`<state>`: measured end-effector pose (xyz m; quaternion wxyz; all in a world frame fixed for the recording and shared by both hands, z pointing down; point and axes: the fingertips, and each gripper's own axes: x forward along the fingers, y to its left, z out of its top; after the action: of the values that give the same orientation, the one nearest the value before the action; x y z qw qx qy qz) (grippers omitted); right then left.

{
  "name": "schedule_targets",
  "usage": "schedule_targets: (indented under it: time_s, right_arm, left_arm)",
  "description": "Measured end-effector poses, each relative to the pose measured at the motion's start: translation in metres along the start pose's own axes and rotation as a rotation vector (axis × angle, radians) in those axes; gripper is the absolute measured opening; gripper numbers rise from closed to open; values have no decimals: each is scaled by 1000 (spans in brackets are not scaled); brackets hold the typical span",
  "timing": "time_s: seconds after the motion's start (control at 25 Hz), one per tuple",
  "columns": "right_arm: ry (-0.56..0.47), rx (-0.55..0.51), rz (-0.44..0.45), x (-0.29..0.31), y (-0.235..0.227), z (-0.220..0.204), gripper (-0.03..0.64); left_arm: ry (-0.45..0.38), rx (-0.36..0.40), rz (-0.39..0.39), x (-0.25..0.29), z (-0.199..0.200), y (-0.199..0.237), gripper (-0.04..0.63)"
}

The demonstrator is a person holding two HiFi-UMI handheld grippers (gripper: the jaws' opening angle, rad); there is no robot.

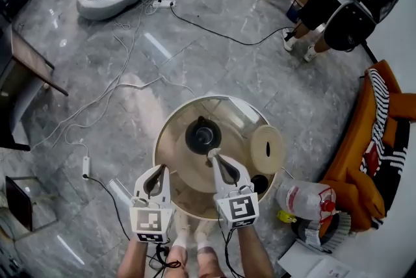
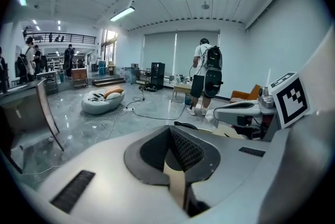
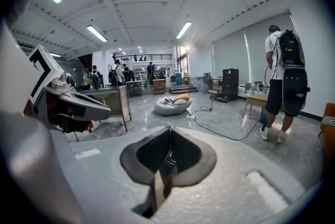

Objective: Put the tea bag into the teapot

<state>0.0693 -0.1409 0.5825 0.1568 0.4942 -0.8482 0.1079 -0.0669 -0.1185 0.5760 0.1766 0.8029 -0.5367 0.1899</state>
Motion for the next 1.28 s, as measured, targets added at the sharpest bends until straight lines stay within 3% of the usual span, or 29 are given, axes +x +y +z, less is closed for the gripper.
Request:
schedule_targets:
  time_s: [0.48,0.84,1.28]
  right_arm:
    - [58,5,19,56,-14,-21,3]
    - [103,9,27,92,-22,-49,3]
    - [118,25,27,101,-24,-71,5]
  left_arm:
    - [49,-32,14,40,-14,27,17]
    - [91,-20,-12,66,-48,31,17]
    - [117,-35,-5,74,-66,33,17]
